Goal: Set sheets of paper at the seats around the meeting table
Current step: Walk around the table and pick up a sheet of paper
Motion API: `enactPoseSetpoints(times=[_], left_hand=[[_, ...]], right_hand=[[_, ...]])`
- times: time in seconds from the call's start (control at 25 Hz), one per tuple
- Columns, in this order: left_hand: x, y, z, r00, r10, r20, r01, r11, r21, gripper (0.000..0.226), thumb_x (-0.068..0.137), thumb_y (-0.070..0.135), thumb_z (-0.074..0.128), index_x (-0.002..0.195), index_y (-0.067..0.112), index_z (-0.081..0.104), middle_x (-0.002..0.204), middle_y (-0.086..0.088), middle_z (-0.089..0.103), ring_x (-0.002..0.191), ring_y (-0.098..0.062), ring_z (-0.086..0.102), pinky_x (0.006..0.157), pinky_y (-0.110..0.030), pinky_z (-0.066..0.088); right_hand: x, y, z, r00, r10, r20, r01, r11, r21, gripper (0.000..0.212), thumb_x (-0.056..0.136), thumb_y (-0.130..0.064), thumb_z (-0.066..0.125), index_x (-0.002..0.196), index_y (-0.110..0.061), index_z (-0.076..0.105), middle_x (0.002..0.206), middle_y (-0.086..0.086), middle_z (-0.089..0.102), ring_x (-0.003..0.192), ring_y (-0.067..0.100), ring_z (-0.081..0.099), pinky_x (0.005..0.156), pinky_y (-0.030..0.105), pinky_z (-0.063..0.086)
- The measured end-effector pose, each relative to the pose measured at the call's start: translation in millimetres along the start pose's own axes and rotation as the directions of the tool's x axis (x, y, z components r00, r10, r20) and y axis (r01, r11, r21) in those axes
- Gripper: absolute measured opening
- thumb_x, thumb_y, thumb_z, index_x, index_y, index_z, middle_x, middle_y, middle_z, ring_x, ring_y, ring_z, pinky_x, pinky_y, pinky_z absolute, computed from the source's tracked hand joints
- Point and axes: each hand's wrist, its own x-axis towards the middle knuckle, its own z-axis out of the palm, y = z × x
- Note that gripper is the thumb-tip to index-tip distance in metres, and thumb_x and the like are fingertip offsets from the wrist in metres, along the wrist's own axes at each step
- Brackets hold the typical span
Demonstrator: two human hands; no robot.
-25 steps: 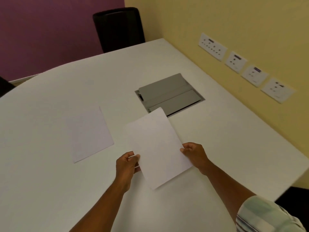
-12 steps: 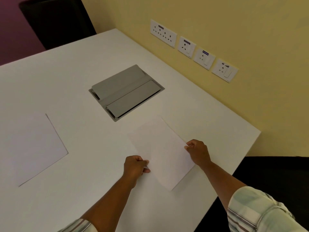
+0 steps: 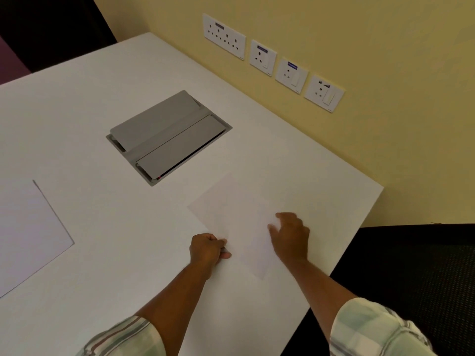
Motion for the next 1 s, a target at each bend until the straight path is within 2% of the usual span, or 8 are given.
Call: enactPoseSetpoints(times=[0.08,0.2,0.36,0.48,0.56,0.64,0.76,1.0], left_hand=[[0.1,0.6,3.1,1.0,-0.005,0.01,0.005,1.0,0.001,0.029,0.092,0.008,0.08,0.072,0.008,0.058,0.072,-0.022,0.078,0.066,-0.032,0.08,0.056,-0.031,0.053],[-1.4,2.1,4.8,0.999,0.03,-0.018,-0.029,0.998,0.047,0.026,0.091,0.017,0.084,0.079,0.002,0.068,0.073,-0.014,0.08,0.067,-0.029,0.08,0.065,-0.034,0.062],[-6.2,-2.0,-0.4,0.931,0.315,-0.186,-0.227,0.897,0.38,0.053,0.087,0.037,0.086,0.128,0.013,0.061,0.124,-0.01,0.069,0.116,-0.032,0.068,0.101,-0.043,0.056],[-8.1,-12.0,7.4,0.868,0.491,0.071,-0.392,0.591,0.705,0.078,0.093,0.054,0.073,0.155,0.017,0.042,0.159,-0.011,0.046,0.148,-0.033,0.044,0.12,-0.046,0.039],[-2.8,-20.6,15.8,0.858,0.461,0.225,-0.414,0.362,0.835,0.088,0.099,0.066,0.055,0.166,0.02,0.022,0.176,-0.012,0.019,0.162,-0.034,0.019,0.129,-0.048,0.023],[1.2,-27.2,20.8,0.859,0.438,0.265,-0.4,0.253,0.881,0.087,0.102,0.068,0.042,0.168,0.019,0.012,0.179,-0.013,0.003,0.165,-0.036,0.005,0.132,-0.052,0.015],[5.5,-30.1,22.3,0.862,0.428,0.273,-0.385,0.202,0.9,0.085,0.104,0.067,0.037,0.168,0.018,0.008,0.178,-0.014,-0.004,0.165,-0.038,0.001,0.132,-0.055,0.013],[2.9,-38.9,8.2,0.835,0.467,0.291,-0.428,0.221,0.876,0.092,0.103,0.071,0.03,0.169,0.016,-0.004,0.178,-0.014,-0.012,0.165,-0.037,-0.009,0.132,-0.053,0.003]], right_hand=[[-29.1,-4.6,17.2,0.996,-0.073,0.054,0.073,0.997,-0.011,0.052,0.096,-0.037,0.07,0.14,-0.012,0.061,0.145,0.012,0.06,0.13,0.036,0.057,0.106,0.049,0.041],[-56.0,-3.5,38.1,0.971,-0.097,0.217,0.122,0.987,-0.109,0.073,0.102,-0.055,0.052,0.16,-0.015,0.035,0.171,0.011,0.028,0.157,0.029,0.026,0.125,0.045,0.023],[-63.2,-0.4,44.7,0.963,-0.096,0.251,0.134,0.981,-0.138,0.078,0.105,-0.058,0.04,0.166,-0.015,0.019,0.176,0.009,0.005,0.162,0.027,0.004,0.129,0.045,0.012],[-59.2,-1.1,43.3,0.963,-0.089,0.255,0.131,0.98,-0.152,0.078,0.105,-0.059,0.037,0.166,-0.015,0.015,0.176,0.009,0.002,0.162,0.027,0.001,0.129,0.044,0.011],[-56.4,-3.1,43.1,0.964,-0.085,0.253,0.125,0.981,-0.147,0.078,0.105,-0.06,0.037,0.166,-0.015,0.015,0.176,0.009,0.002,0.162,0.028,0.001,0.129,0.044,0.012],[-55.6,-4.2,43.5,0.968,-0.084,0.237,0.118,0.984,-0.136,0.078,0.105,-0.06,0.038,0.166,-0.014,0.017,0.176,0.01,0.004,0.162,0.028,0.003,0.129,0.045,0.014],[-55.3,-3.7,44.5,0.97,-0.096,0.223,0.127,0.984,-0.126,0.079,0.105,-0.06,0.039,0.165,-0.013,0.02,0.176,0.011,0.007,0.162,0.03,0.006,0.129,0.046,0.017],[-55.0,-3.8,36.0,0.965,-0.125,0.229,0.15,0.984,-0.094,0.081,0.104,-0.064,0.038,0.166,-0.018,0.017,0.176,0.008,0.004,0.162,0.028,0.004,0.128,0.048,0.016]])
